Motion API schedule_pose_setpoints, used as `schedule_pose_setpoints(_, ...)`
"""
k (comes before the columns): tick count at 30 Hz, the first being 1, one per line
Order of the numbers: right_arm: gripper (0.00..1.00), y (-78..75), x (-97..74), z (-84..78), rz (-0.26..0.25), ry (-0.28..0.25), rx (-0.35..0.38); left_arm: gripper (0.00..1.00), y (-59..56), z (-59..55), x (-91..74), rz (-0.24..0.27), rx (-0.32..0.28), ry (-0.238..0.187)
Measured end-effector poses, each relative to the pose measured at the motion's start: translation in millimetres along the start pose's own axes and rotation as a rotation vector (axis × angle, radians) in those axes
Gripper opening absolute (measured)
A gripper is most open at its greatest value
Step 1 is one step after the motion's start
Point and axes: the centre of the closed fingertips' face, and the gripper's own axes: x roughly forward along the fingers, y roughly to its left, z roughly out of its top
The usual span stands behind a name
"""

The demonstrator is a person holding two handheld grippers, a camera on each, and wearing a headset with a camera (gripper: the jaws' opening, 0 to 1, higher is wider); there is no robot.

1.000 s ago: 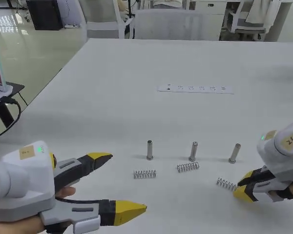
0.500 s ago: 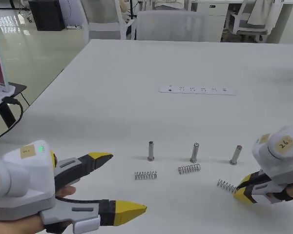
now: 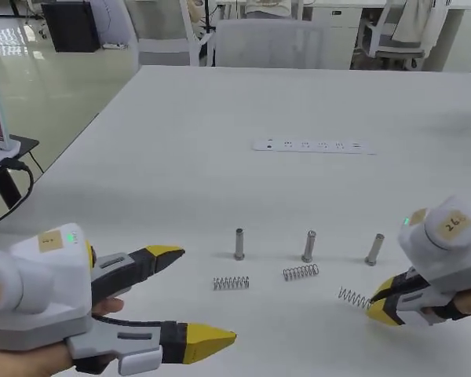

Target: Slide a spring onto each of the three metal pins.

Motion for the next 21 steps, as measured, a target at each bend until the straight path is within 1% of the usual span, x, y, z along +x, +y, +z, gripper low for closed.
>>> schedule_pose_setpoints(5,0.08,7.9,-4.5,16.5,0.021,-0.018,-0.037,0.77,-2.1,-0.1,4.5,-0.02,0.013,0.011)
schedule_pose_setpoints(10,0.08,19.6,-7.5,32.5,0.049,-0.02,-0.095,0.75,-5.5,2.2,7.7,-0.038,0.03,0.011)
schedule_pose_setpoints(16,0.08,33.0,-10.8,53.1,0.072,-0.029,-0.164,0.74,-9.1,1.0,13.4,-0.065,0.053,0.03)
schedule_pose_setpoints(18,0.08,36.1,-11.0,57.7,0.079,-0.03,-0.177,0.73,-9.9,0.4,15.4,-0.076,0.063,0.037)
schedule_pose_setpoints(21,0.08,43.1,-11.6,65.8,0.088,-0.027,-0.215,0.72,-11.5,-1.2,18.2,-0.093,0.074,0.05)
